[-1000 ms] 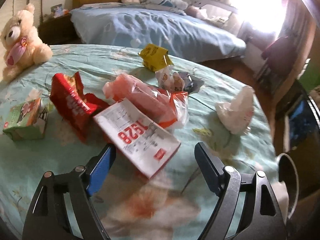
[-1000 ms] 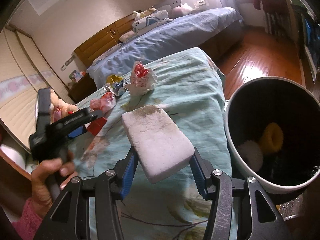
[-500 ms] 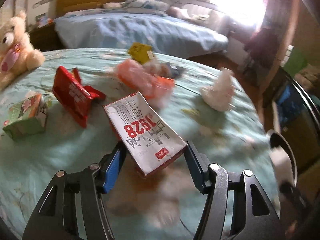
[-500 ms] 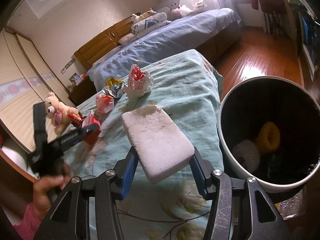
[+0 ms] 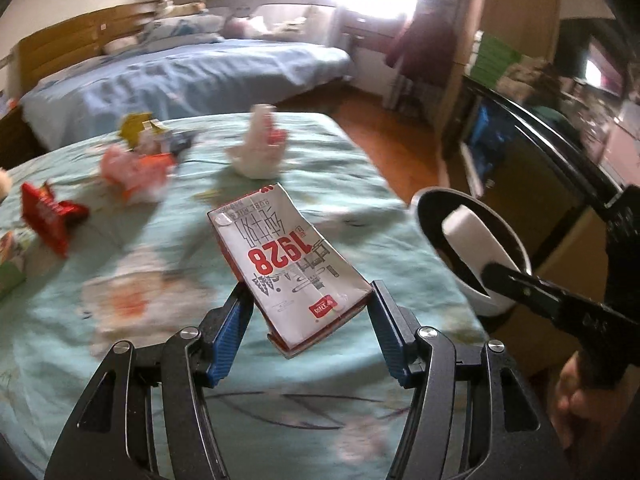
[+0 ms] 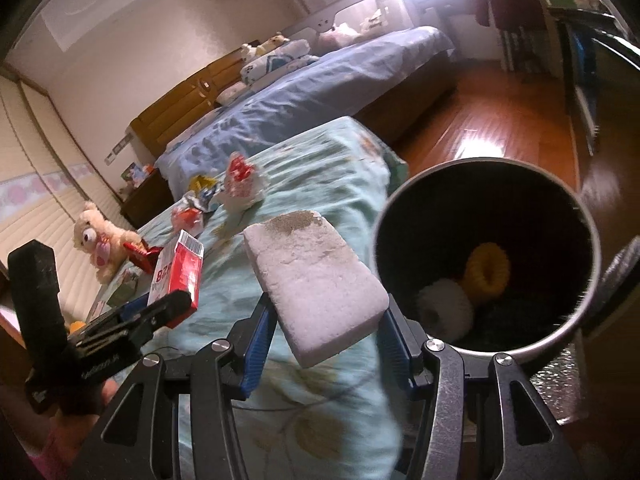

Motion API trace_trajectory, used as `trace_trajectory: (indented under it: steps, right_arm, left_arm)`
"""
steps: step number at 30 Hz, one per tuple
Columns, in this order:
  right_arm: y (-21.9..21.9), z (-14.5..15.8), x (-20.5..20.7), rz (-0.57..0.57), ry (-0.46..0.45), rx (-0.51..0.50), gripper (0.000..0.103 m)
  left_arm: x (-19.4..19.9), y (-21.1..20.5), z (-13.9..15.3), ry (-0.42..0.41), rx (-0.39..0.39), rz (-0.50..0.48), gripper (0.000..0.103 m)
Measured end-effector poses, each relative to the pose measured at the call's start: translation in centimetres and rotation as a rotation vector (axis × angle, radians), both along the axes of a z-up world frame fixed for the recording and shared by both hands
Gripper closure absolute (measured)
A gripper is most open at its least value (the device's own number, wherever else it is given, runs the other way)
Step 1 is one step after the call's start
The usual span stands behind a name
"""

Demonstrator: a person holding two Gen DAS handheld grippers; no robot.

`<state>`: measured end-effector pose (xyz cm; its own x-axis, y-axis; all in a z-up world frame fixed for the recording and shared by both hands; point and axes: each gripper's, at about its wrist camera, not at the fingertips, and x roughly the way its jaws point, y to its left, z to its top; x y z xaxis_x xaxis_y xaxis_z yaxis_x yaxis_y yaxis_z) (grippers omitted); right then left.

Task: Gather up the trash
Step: 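Carry the white carton and foam block over the trash bin with both tools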

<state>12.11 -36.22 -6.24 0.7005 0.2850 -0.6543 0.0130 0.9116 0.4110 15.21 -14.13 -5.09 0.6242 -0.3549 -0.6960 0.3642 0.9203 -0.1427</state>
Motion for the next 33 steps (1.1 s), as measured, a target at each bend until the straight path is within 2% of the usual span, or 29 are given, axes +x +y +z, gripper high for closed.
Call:
trace_trajectory:
  steps: [8, 16, 33]
  right_arm:
    - [-3.6, 0.1, -1.3, -0.074, 0.008, -0.010, 0.051]
    - [-6.4, 0.2, -2.2, -0.131, 0.014, -0.023, 0.050]
    - [-9.6, -0.5, -1.3, -0.171, 0.042, -0.032, 0.050]
  left_arm:
    - [-1.1, -4.7, 0.0, 0.002, 0.021, -0.136, 0.044]
    - [-1.2, -8.4, -0.2, 0.017, 0.034, -0.228, 0.044]
    - [-0.5, -12.8, -0.4, 0.034, 0.061, -0.332, 0.044]
